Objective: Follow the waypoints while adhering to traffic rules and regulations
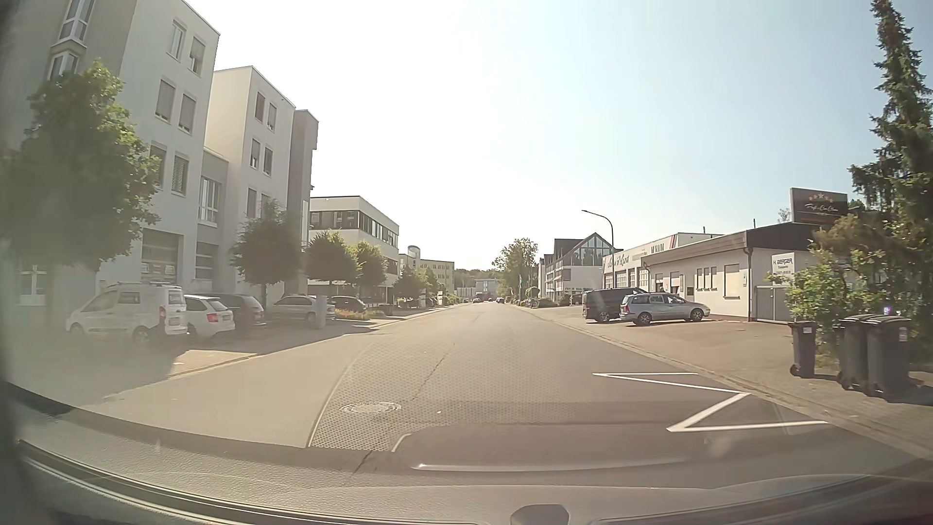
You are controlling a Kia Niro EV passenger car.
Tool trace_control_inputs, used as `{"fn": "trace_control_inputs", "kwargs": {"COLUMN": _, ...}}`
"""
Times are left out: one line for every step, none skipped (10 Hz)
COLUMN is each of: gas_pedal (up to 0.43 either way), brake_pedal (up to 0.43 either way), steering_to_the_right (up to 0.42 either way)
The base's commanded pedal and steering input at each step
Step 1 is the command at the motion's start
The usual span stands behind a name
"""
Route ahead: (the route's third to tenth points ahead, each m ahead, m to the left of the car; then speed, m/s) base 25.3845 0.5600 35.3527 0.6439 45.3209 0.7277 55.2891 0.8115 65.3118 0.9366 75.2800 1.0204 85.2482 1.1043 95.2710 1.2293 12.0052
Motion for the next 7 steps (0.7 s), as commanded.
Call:
{"fn": "trace_control_inputs", "kwargs": {"gas_pedal": 0.000, "brake_pedal": 0.018, "steering_to_the_right": 0.010}}
{"fn": "trace_control_inputs", "kwargs": {"gas_pedal": 0.000, "brake_pedal": 0.018, "steering_to_the_right": 0.009}}
{"fn": "trace_control_inputs", "kwargs": {"gas_pedal": 0.000, "brake_pedal": 0.018, "steering_to_the_right": 0.005}}
{"fn": "trace_control_inputs", "kwargs": {"gas_pedal": 0.000, "brake_pedal": 0.018, "steering_to_the_right": 0.001}}
{"fn": "trace_control_inputs", "kwargs": {"gas_pedal": 0.000, "brake_pedal": 0.018, "steering_to_the_right": 0.000}}
{"fn": "trace_control_inputs", "kwargs": {"gas_pedal": 0.000, "brake_pedal": 0.018, "steering_to_the_right": 0.000}}
{"fn": "trace_control_inputs", "kwargs": {"gas_pedal": 0.000, "brake_pedal": 0.018, "steering_to_the_right": -0.001}}
